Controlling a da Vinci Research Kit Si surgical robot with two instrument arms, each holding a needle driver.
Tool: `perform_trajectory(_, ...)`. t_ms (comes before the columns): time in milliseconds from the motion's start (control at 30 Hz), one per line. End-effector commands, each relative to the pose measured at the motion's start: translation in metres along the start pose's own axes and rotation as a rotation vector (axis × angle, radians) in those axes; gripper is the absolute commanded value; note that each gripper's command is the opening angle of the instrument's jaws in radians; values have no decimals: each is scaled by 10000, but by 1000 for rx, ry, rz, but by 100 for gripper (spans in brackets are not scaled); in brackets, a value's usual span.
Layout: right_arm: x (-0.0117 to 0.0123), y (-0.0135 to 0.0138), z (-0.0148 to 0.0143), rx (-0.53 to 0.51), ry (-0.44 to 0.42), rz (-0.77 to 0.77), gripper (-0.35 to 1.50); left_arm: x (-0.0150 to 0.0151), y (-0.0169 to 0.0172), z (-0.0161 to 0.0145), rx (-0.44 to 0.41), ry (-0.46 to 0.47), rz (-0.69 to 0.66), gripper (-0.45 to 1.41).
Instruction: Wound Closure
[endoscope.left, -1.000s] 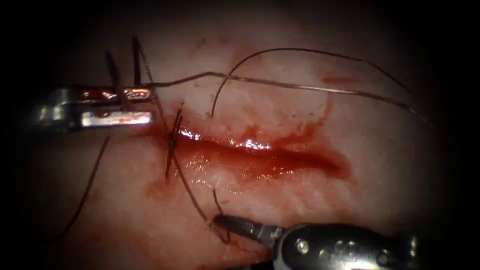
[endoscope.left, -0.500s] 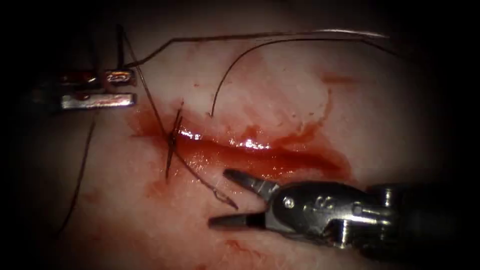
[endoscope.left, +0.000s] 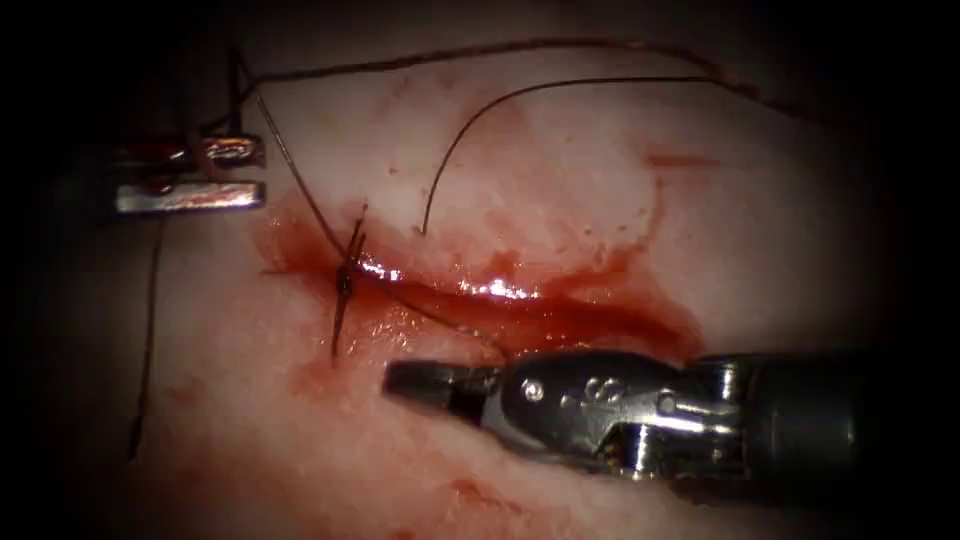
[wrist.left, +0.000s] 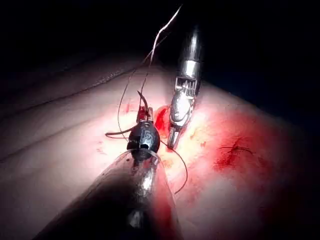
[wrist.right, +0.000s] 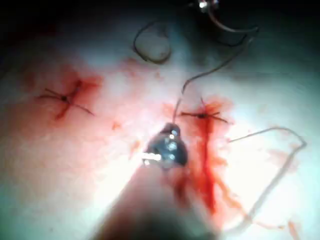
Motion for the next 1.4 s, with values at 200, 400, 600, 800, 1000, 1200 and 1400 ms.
perform_trajectory(200,-10,-23,-24,17,-50,26,-35,-12,-1,7,-3,2,6,-45)
perform_trajectory(400,-3,-58,-42,27,-74,27,-35,-18,14,14,-151,92,-22,-45)
perform_trajectory(600,23,-95,-55,123,-76,27,-35,-14,22,14,-209,124,-25,-45)
perform_trajectory(800,22,-96,-56,117,-75,24,-35,-18,16,12,-186,109,-26,-45)
perform_trajectory(1000,22,-106,-70,145,-64,20,-35,-20,12,6,-180,105,-27,-45)
perform_trajectory(1200,31,-126,-73,197,-32,10,-35,-21,13,6,-181,102,-25,-45)
perform_trajectory(1400,37,-103,-77,78,-4,-51,98,-23,12,-1,-193,97,-29,-45)
